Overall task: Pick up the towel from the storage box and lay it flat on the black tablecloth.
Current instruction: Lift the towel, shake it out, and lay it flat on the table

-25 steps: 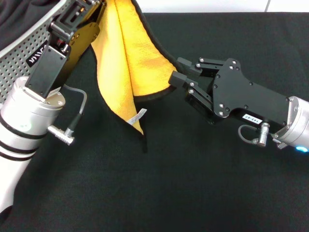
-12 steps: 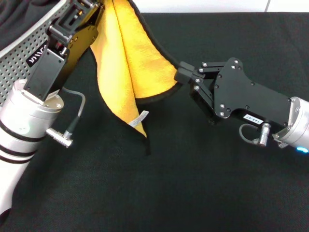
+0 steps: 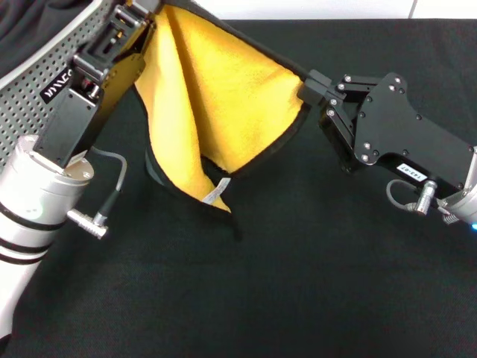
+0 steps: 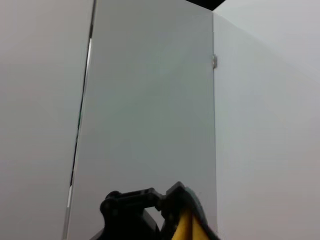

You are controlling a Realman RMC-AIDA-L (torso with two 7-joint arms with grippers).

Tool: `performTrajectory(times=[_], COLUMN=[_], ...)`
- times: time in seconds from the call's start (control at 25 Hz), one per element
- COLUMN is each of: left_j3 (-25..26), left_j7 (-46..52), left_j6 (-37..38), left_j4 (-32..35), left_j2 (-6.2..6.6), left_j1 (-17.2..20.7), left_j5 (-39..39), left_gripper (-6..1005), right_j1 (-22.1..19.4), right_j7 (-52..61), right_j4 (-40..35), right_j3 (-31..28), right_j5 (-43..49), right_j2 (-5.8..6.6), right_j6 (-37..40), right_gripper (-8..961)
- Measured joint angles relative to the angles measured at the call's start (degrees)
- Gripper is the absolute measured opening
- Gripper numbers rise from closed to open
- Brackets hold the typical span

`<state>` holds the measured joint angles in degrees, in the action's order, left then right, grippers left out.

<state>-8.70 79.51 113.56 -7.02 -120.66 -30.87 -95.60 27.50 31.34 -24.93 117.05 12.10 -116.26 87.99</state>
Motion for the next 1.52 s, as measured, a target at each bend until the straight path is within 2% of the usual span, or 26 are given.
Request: performTrajectory(times=[0.12,0.2,0.24,0.28,0.36,0.44,0.48,0.64,0.76,0.92,1.04,1.28,1.52], left_j3=[-1.0,-1.7,-2.1,-2.9,-4.1,-5.6,-6.2,-8.6,-11.2,-16.4,-18.5,-18.9,-18.7], left_j7=[-0.9,-1.4,-1.6,-1.8,-2.3,-3.9,-4.9,-9.5,-12.5,-17.2,-19.9,-22.1,-26.3], left_j6=[-0.2,-0.6,-1.0,-1.6,-2.8,-4.3,-4.8,-5.3,-5.7,-6.2,-6.1,-5.8,-8.7], left_j4=[0.2,0.8,1.1,1.5,1.5,1.5,1.5,1.8,4.3,8.5,11.9,16.7,19.2], left_j2=[0.11,0.11,0.1,0.09,0.1,0.1,0.1,0.21,0.23,0.44,0.58,0.68,0.83], left_j1=[0.0,0.2,0.3,0.6,1.1,1.7,2.0,3.1,3.7,4.0,4.9,6.9,7.4], left_j5=[0.0,0.0,0.0,0.0,0.0,0.0,0.0,-0.1,-0.4,-0.8,-0.9,-1.3,-0.9], left_gripper=[33,35,36,37,38,40,41,184,253,318,377,397,396], right_j1=[0.3,0.9,1.4,1.4,2.1,3.2,3.2,3.2,2.1,0.8,0.4,1.2,1.6], right_j7=[2.2,4.5,6.4,6.4,8.7,12.2,12.2,17.7,23.1,29.4,33.8,38.9,37.9], right_j4=[-0.2,-0.4,-1.1,-1.1,-2.5,-5.4,-5.4,-11.3,-16.9,-23.7,-27.6,-30.4,-30.6], right_j3=[-0.4,-1.5,-2.8,-2.8,-3.9,-6.0,-6.0,-12.4,-20.3,-29.4,-34.8,-39.9,-43.5], right_j5=[0.0,0.4,1.2,1.2,2.2,4.6,4.6,12.9,22.9,34.6,41.2,47.9,52.4], right_j2=[0.32,0.8,1.45,1.45,2.59,4.32,4.32,5.62,5.58,4.76,4.11,4.06,5.32], right_j6=[-1.0,-1.5,-1.6,-1.6,-1.9,-3.3,-3.3,-6.7,-9.4,-10.1,-10.1,-10.0,-5.4], right_gripper=[2,2,2,2,2,2,2,2,3,3,3,3,3])
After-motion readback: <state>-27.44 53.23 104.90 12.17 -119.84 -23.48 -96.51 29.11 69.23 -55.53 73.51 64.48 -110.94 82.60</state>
